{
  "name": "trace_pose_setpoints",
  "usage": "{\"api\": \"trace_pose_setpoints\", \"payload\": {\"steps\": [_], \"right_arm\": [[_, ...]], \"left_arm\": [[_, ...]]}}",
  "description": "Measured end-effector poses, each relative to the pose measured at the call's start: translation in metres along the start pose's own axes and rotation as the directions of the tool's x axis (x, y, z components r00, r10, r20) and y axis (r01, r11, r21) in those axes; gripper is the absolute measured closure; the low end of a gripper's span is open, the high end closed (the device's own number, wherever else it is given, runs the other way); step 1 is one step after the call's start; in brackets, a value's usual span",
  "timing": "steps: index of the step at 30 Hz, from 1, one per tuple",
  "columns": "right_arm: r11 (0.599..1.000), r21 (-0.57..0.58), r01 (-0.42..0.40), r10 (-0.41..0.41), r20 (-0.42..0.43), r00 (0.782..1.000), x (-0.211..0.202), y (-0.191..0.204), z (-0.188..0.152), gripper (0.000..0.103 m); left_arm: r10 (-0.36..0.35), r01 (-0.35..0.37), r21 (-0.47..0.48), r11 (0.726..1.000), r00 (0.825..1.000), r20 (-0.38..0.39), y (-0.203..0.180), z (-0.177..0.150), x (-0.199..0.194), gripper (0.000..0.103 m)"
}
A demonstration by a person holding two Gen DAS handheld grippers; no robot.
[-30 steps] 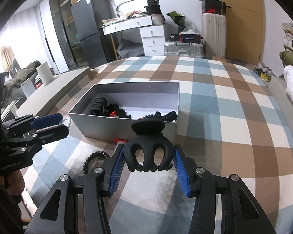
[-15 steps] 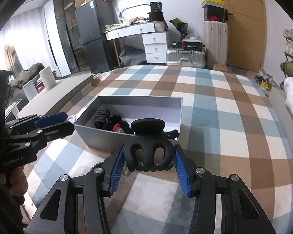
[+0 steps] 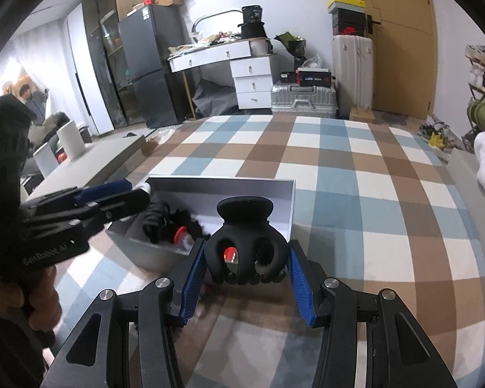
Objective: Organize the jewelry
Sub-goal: 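Carry the white badge with the left tool while the right tool carries the claw clip over the box, then open the left gripper over the box while the right gripper releases the claw clip inside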
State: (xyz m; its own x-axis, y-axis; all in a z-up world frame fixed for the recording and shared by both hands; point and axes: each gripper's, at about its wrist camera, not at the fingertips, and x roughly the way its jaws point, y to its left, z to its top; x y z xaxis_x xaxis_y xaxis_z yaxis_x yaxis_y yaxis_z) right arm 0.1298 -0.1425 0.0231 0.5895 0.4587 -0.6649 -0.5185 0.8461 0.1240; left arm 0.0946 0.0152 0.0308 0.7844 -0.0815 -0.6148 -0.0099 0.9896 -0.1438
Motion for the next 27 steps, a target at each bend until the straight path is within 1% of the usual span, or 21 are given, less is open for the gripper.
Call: {"api": "trace_pose_setpoints", "payload": {"steps": [3,10,17,21,27], "right_arm": [[1.0,-0.011,0.013,-0.013,0.0,1.0,0.003,0.001,0.005,0.055],[1.0,-0.017,0.015,-0.015,-0.026,1.0,0.02,0.001,0.019,0.055],[0.999,-0.038,0.026,-0.028,-0.053,0.998,0.03,0.007,0.02,0.055],[0.998,-0.053,0.03,-0.035,-0.082,0.996,0.038,0.01,0.019,0.055],[0.997,-0.065,0.038,-0.044,-0.092,0.995,0.041,0.013,0.02,0.053]], "left_arm": [[0.009,-0.009,0.001,1.0,1.0,-0.015,-0.001,0.002,0.008,0.066],[0.027,-0.026,0.008,1.0,0.999,-0.045,-0.003,-0.001,0.021,0.066],[0.043,-0.041,0.018,0.999,0.996,-0.077,-0.006,-0.006,0.03,0.066],[0.044,-0.043,0.02,0.999,0.996,-0.078,-0.007,-0.006,0.03,0.066],[0.058,-0.055,0.035,0.998,0.995,-0.087,-0.009,-0.006,0.031,0.066]]}}
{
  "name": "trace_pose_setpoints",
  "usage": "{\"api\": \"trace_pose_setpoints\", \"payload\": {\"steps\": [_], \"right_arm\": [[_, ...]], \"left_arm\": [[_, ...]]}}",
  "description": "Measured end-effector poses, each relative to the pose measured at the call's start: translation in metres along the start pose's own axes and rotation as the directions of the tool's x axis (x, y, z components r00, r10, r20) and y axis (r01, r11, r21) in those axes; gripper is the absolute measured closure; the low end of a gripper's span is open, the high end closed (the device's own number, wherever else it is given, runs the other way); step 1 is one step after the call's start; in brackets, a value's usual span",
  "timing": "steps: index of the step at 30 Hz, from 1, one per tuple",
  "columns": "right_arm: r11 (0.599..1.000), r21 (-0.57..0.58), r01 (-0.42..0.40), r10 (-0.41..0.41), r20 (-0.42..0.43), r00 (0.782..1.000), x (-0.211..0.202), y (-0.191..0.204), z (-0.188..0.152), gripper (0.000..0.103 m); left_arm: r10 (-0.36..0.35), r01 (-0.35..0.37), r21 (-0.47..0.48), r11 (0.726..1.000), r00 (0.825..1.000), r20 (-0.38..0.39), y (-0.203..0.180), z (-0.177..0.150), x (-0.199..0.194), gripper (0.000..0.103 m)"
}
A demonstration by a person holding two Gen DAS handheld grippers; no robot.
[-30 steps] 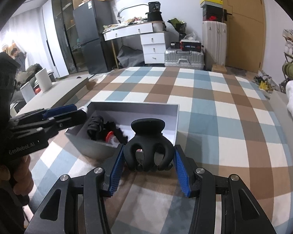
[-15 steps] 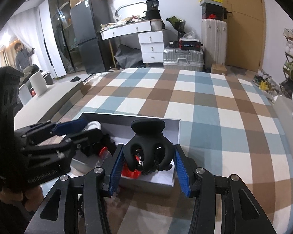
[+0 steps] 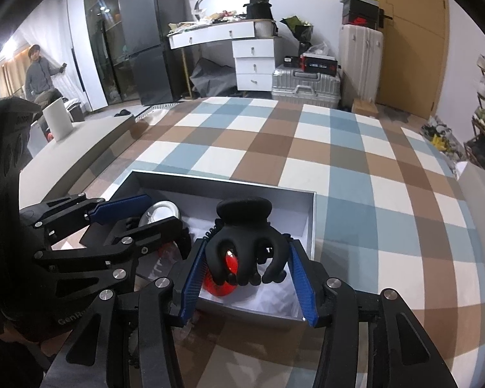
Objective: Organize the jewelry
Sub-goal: 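Open the left gripper over the box while the right gripper releases the claw clip inside, then withdraw both open tools from the box toward the black coiled hair tie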
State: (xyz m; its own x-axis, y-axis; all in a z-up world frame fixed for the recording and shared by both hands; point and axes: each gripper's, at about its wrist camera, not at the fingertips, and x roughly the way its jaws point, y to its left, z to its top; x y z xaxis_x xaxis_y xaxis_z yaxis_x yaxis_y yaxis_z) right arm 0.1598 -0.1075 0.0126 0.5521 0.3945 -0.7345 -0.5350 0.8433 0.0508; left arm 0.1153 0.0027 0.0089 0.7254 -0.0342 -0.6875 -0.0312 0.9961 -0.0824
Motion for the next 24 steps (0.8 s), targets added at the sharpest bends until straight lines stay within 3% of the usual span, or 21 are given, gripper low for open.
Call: {"api": "trace_pose_setpoints", "payload": {"steps": [5,12,15,17,20,24], "right_arm": [[0.999,-0.005,-0.032,0.032,-0.006,0.999,-0.005,-0.001,-0.003,0.046],[0.998,-0.062,-0.021,0.022,0.018,1.0,-0.032,0.006,-0.013,0.017],[0.998,-0.059,-0.013,0.014,0.01,1.0,-0.038,0.003,-0.018,0.013],[0.999,-0.044,-0.004,0.005,0.01,1.0,-0.039,-0.001,-0.021,0.01],[1.0,-0.013,0.002,-0.002,-0.006,1.0,-0.038,-0.008,-0.026,0.007],[1.0,0.01,0.005,-0.004,-0.059,0.998,-0.033,-0.015,-0.036,0.007]], "left_arm": [[-0.007,0.007,-0.009,1.0,1.0,0.0,0.002,0.0,-0.002,0.066],[-0.03,0.029,-0.035,0.999,1.0,-0.006,0.004,-0.001,-0.005,0.065],[-0.037,0.036,-0.033,0.999,0.999,-0.025,0.003,-0.003,-0.009,0.063],[-0.049,0.048,-0.031,0.998,0.998,-0.029,0.002,-0.005,-0.013,0.046],[-0.06,0.059,-0.014,0.998,0.998,-0.025,-0.002,-0.008,-0.02,0.03],[-0.061,0.061,-0.002,0.998,0.998,-0.019,-0.005,-0.015,-0.03,0.028]]}}
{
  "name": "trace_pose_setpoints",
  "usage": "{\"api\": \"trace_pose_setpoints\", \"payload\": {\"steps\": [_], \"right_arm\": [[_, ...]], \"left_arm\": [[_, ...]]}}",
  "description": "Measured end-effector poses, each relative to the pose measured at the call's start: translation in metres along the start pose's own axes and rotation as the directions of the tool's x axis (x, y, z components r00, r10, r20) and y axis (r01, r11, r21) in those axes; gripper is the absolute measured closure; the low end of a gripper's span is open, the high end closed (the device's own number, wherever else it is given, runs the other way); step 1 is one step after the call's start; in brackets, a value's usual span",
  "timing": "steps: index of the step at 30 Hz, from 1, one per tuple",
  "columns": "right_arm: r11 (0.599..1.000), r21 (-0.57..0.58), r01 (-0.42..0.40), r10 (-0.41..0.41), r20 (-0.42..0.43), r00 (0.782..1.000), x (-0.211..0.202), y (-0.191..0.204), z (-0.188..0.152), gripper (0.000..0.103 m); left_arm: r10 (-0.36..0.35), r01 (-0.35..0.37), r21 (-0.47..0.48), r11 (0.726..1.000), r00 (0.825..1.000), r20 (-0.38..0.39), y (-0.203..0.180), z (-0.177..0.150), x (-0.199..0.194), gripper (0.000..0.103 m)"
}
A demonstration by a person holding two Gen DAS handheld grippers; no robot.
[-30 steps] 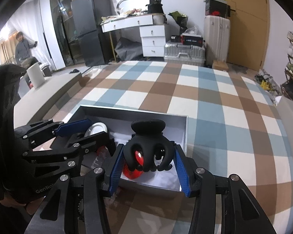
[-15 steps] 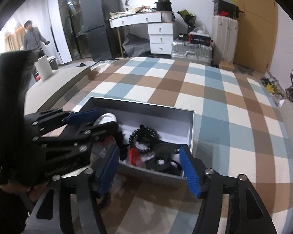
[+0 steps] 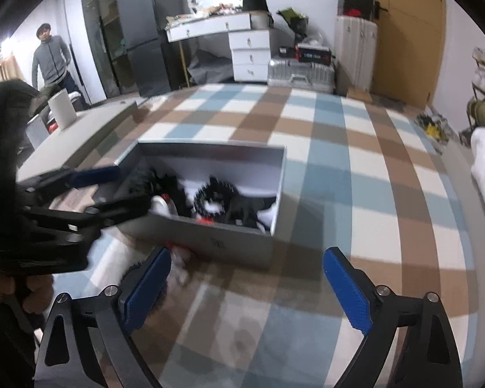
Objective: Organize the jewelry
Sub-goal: 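Withdraw both open tools from the box toward the black coiled hair tie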
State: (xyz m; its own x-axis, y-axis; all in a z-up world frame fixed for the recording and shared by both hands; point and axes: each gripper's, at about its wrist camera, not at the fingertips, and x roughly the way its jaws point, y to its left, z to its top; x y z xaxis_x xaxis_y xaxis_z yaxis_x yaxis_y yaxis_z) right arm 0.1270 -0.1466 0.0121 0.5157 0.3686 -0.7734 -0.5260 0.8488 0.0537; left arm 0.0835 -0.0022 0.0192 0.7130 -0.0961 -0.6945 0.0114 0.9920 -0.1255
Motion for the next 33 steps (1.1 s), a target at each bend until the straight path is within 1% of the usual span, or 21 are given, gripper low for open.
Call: {"api": "trace_pose_setpoints", "payload": {"steps": [3,6,7,11,15,16,19,22,25,28,31,33], "right_arm": [[1.0,-0.012,0.003,-0.004,-0.05,0.999,0.006,0.0,-0.007,0.007],[1.0,-0.014,0.004,-0.004,-0.046,0.999,0.009,0.0,-0.013,0.007],[1.0,-0.009,-0.002,0.002,-0.059,0.998,0.012,0.0,-0.015,0.007],[1.0,-0.014,-0.004,0.003,-0.09,0.996,0.019,0.0,-0.021,0.007],[1.0,-0.028,-0.001,-0.001,-0.1,0.995,0.02,0.003,-0.023,0.007],[1.0,-0.03,-0.004,0.001,-0.1,0.995,0.02,0.005,-0.023,0.007],[0.999,-0.036,-0.007,0.003,-0.098,0.995,0.02,0.008,-0.023,0.007],[0.999,-0.046,-0.011,0.006,-0.101,0.995,0.019,0.011,-0.024,0.007],[0.998,-0.059,-0.01,0.003,-0.111,0.994,0.02,0.015,-0.025,0.007],[0.998,-0.068,-0.004,-0.005,-0.126,0.992,0.022,0.016,-0.025,0.007],[0.997,-0.08,0.013,-0.025,-0.149,0.988,0.025,0.018,-0.027,0.007],[0.996,-0.083,0.024,-0.037,-0.159,0.987,0.027,0.018,-0.027,0.007]], "left_arm": [[-0.007,0.007,0.012,1.0,1.0,-0.001,-0.004,-0.006,-0.005,0.026],[0.011,-0.011,0.033,0.999,1.0,0.012,-0.009,-0.013,-0.011,0.022],[0.013,-0.013,0.038,0.999,1.0,0.011,-0.01,-0.015,-0.012,0.021],[0.015,-0.016,0.049,0.999,1.0,0.005,-0.012,-0.02,-0.018,0.021],[0.019,-0.02,0.058,0.998,1.0,0.016,-0.013,-0.022,-0.023,0.02],[0.02,-0.021,0.058,0.998,0.999,0.025,-0.012,-0.022,-0.023,0.02],[0.028,-0.029,0.039,0.999,0.999,0.017,-0.008,-0.021,-0.023,0.02],[0.024,-0.025,0.024,0.999,0.999,0.042,-0.005,-0.02,-0.032,0.02],[0.041,-0.042,0.02,0.999,0.998,0.044,-0.003,-0.02,-0.04,0.02],[0.048,-0.048,0.001,0.999,0.999,0.021,0.001,-0.024,-0.041,0.02],[0.064,-0.065,-0.015,0.998,0.998,-0.022,0.006,-0.031,-0.036,0.02],[0.058,-0.059,-0.026,0.998,0.997,-0.046,0.009,-0.035,-0.034,0.02]]}}
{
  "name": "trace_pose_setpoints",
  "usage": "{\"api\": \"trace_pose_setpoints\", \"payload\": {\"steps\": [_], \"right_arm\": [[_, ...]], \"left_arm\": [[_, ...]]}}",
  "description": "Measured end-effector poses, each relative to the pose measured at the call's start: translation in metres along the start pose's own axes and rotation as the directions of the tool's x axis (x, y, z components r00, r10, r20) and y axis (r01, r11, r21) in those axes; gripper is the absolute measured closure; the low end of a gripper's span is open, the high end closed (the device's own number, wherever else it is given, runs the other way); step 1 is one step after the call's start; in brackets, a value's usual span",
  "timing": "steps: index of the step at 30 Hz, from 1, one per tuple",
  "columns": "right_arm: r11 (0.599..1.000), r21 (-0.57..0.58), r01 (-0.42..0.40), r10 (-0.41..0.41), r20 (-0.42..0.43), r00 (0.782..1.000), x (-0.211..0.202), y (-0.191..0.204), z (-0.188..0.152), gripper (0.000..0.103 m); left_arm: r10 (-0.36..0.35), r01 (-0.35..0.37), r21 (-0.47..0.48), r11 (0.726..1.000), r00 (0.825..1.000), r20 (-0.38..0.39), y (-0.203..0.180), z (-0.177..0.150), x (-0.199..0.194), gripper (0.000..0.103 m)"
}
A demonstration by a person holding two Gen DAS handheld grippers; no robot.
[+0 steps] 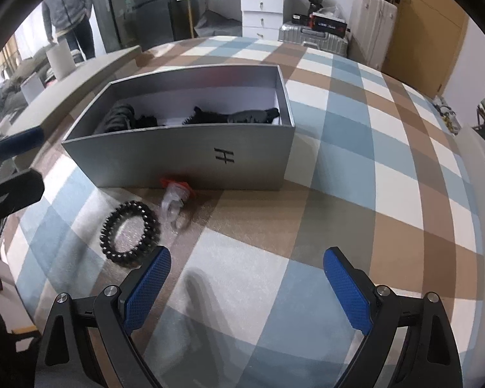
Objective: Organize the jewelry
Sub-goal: 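Withdraw both open tools from the box toward the black coiled hair tie, then grasp the black coiled hair tie with the left gripper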
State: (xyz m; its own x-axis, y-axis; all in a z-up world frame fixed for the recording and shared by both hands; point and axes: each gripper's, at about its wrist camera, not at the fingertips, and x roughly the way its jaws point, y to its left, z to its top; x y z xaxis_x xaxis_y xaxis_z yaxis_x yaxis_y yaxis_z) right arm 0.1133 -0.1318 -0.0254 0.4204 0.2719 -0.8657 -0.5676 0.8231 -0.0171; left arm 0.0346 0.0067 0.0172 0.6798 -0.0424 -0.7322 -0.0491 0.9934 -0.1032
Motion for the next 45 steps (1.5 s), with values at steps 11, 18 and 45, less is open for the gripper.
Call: {"api": "trace_pose_setpoints", "payload": {"steps": [11,18,45], "right_arm": [[1.0,-0.008,-0.004,0.004,-0.028,1.0,0.008,0.002,-0.002,0.007],[1.0,-0.019,-0.003,0.002,-0.03,1.0,0.006,0.004,-0.002,0.007],[0.999,-0.043,0.017,-0.019,-0.04,0.999,0.003,0.003,-0.003,0.007]], "left_arm": [[-0.069,0.073,0.036,0.997,0.992,-0.109,-0.009,-0.012,0.015,0.021],[-0.085,0.1,0.107,0.989,0.986,-0.141,-0.025,-0.019,0.023,0.021],[-0.045,0.071,0.157,0.985,0.986,-0.163,-0.037,-0.025,0.042,0.053]]}}
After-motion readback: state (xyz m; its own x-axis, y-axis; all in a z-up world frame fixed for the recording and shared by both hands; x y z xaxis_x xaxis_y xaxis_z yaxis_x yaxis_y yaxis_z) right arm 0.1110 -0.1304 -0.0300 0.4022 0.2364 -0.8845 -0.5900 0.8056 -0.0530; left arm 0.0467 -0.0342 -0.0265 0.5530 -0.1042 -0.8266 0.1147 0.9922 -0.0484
